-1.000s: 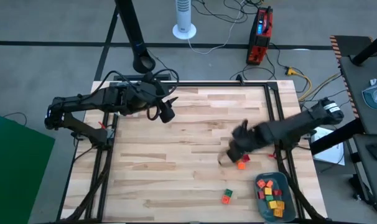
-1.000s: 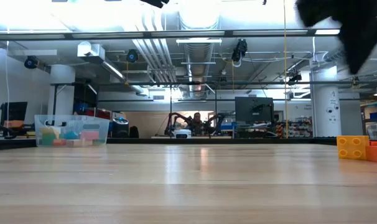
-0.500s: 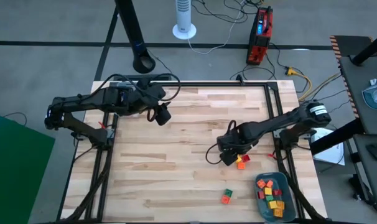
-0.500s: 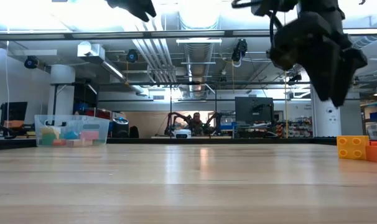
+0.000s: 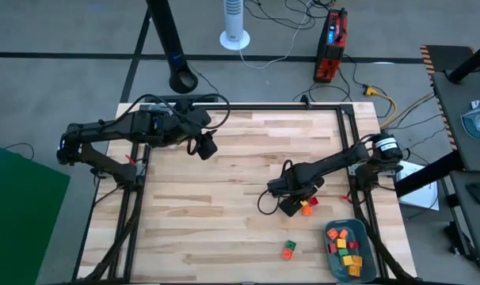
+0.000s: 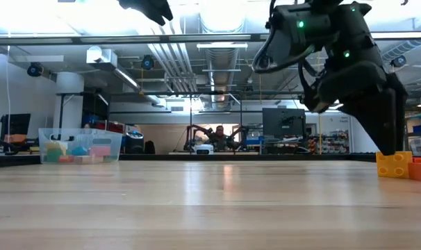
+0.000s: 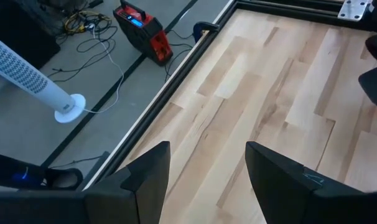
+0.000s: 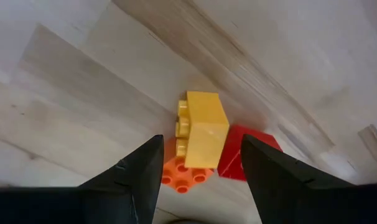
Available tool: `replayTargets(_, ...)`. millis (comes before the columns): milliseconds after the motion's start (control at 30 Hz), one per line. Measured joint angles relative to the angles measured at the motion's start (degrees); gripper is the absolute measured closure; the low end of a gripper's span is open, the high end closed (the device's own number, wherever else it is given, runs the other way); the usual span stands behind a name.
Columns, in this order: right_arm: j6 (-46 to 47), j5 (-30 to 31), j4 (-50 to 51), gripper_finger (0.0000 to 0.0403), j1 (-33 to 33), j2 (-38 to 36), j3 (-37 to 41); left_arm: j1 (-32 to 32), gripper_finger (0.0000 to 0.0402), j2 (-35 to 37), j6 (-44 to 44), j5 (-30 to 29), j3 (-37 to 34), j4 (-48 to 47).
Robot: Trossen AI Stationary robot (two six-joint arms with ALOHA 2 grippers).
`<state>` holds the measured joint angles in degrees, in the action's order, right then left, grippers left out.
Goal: Sort blocks by size
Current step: Put the yellow square game piece into the blue bin
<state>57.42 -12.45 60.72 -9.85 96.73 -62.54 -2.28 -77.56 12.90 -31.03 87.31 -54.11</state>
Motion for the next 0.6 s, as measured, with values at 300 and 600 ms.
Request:
replayTargets(300,-3.4,0.0,-3.5,0.0203,0.0,2.5,0.1,0.0,0.0206,0.0,-0.2,0.0,0.0,0.0)
replayTargets(600,-1.8,0.1,-6.8,0.0309,0.0,2.8,1.4,0.0,0.0206,0.0,-0.2,0.0,0.0,0.0)
